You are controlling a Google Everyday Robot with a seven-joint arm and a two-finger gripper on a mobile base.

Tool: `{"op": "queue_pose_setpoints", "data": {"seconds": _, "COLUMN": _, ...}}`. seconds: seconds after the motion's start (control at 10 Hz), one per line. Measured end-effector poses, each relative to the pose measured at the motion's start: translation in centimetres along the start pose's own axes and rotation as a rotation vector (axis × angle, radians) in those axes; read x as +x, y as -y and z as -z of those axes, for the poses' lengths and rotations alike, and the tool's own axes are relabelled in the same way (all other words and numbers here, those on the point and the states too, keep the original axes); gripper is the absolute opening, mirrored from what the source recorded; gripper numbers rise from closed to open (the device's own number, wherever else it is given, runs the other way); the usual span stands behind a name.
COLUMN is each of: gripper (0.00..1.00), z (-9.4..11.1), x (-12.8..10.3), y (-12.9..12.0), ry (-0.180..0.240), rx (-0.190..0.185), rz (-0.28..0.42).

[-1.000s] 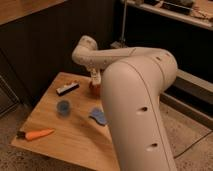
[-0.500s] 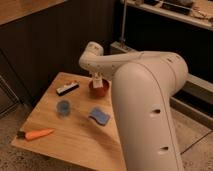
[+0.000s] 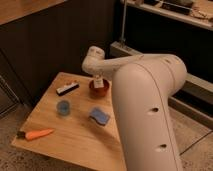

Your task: Place the bottle in the ceramic bowl

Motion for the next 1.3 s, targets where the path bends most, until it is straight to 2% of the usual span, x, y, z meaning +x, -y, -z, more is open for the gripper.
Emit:
{"op": "queue_pose_setpoints", "data": {"seconds": 0.5, "gripper": 0.00, "z": -2.0, "x": 1.2, "y": 0.1, "ry": -0.008, "rx": -0.025, "rz": -0.001}}
{"op": "queue_pose_setpoints", "data": {"seconds": 0.9, "gripper": 0.03, "z": -2.9, "x": 1.6, "y": 0.3, "ry": -0.012, "rx": -0.027, "rz": 0.012}}
{"op": "queue_pose_setpoints", "data": {"seconds": 1.0, "gripper": 0.15, "z": -3.1, "x": 2.0, "y": 0.3, "ry": -0.025, "rx": -0.027, "rz": 0.014}}
{"op": "queue_pose_setpoints", "data": {"seconds": 1.3, "gripper": 0.43, "z": -3.5, "x": 2.4, "y": 0.4, "ry": -0.043, "rx": -0.019, "rz": 0.017}}
